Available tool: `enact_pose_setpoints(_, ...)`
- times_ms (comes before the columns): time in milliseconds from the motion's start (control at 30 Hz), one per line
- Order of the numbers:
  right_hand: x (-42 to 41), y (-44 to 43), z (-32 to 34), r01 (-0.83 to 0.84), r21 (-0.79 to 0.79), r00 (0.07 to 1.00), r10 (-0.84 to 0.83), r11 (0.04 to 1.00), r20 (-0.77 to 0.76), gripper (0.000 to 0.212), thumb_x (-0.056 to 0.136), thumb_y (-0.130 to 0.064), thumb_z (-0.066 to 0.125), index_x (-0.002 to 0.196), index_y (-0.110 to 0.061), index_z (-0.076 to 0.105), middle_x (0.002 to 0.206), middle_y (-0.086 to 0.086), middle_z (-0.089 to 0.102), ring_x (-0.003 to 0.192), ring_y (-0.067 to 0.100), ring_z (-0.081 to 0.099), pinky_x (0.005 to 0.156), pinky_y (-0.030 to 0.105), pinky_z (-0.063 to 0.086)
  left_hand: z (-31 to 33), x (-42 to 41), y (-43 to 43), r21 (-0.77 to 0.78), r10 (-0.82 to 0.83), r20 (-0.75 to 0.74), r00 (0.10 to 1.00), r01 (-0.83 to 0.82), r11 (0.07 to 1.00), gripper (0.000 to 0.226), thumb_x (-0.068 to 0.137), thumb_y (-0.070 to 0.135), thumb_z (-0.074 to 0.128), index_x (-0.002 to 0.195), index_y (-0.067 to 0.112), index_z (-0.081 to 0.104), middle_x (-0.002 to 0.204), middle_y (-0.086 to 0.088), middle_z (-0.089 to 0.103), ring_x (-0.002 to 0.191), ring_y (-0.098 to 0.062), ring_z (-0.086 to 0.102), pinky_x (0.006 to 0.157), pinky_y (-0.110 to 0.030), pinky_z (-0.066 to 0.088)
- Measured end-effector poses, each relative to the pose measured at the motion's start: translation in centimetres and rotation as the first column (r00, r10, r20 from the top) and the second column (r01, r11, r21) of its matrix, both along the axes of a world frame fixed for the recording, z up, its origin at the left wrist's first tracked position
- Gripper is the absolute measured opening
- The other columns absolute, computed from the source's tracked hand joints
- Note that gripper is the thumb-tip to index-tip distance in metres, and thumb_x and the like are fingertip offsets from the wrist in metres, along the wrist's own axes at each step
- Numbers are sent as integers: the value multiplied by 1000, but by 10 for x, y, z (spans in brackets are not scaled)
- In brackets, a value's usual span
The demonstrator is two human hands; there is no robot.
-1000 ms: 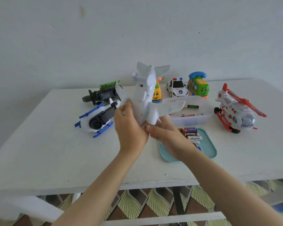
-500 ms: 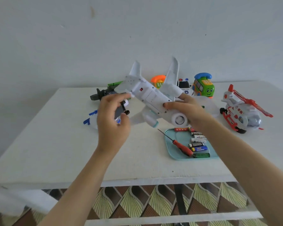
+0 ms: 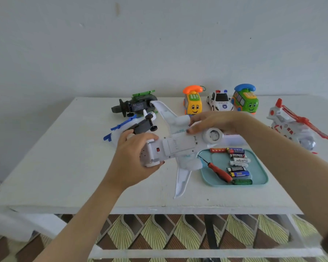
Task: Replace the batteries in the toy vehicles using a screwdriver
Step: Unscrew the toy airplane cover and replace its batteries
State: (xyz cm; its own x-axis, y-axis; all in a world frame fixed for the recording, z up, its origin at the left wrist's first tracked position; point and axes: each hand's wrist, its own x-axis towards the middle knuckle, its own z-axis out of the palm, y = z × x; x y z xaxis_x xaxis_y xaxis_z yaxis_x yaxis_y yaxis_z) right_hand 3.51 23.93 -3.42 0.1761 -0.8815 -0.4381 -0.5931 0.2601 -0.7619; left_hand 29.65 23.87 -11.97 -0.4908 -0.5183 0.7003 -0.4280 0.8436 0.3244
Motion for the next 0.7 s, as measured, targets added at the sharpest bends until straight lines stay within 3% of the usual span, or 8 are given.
enact_pose_setpoints(67,0,-5,-4,166,-65,981,-158,984,108,22,84,-36,66,102,-23,65,116,3,68,96,19,63,94,36,46,-10,2,3,37,28,-66,997,-26,999,51,72,46,70,108,14,53,107,15,57,102,9,41,98,-46,41)
enact_pose_setpoints(133,-4,-7,-10,313,-186,946,-289,931,146,10,89,-32,60,95,-25,62,111,3,69,83,14,58,79,28,46,-20,2,7,88,65,-126,990,-54,995,54,70,44,73,109,12,54,104,20,53,110,19,37,89,-59,47)
enact_pose_setpoints(200,-13,-2,-17,296,-387,940,-338,873,-44,9,94,-24,54,95,-18,60,100,5,67,79,16,56,71,24,45,-25,3,11,122,102,-153,983,-84,989,56,67,43,75,107,10,55,102,21,50,111,23,34,81,-64,50)
enact_pose_setpoints(267,-23,8,-27,59,-505,848,-310,861,-430,10,95,-21,50,87,-16,56,83,-2,59,74,15,52,65,12,39,-32,3,14,136,131,-148,980,-111,984,56,67,45,72,104,6,58,102,18,50,110,26,33,79,-63,51)
enact_pose_setpoints(367,-23,28,-35,-122,-293,711,-122,948,-692,16,93,-27,54,81,-17,56,86,-2,55,84,18,53,69,19,38,-40,3,14,126,144,-126,982,-128,984,57,66,45,73,103,4,60,103,14,51,113,27,30,79,-66,51)
enact_pose_setpoints(467,-11,48,-43,-158,-6,637,97,987,-764,36,91,-41,56,101,-8,64,104,4,61,100,22,57,79,28,41,-45,2,12,118,128,-95,987,-116,986,56,67,45,73,105,6,59,105,12,54,114,27,28,89,-68,45)
enact_pose_setpoints(633,-5,69,-57,-107,41,605,98,993,-790,36,84,-46,62,78,-10,61,75,0,59,62,11,49,53,21,34,-54,0,5,142,124,-51,991,-116,983,56,67,41,76,110,11,57,107,11,60,104,14,40,108,-57,32)
enact_pose_setpoints(700,-3,71,-55,-100,24,600,79,995,-796,34,90,-41,54,74,-11,55,71,1,54,60,14,45,51,21,31,-55,-1,4,138,126,-52,991,-117,983,57,66,37,78,111,9,58,107,5,63,107,17,38,108,-57,32)
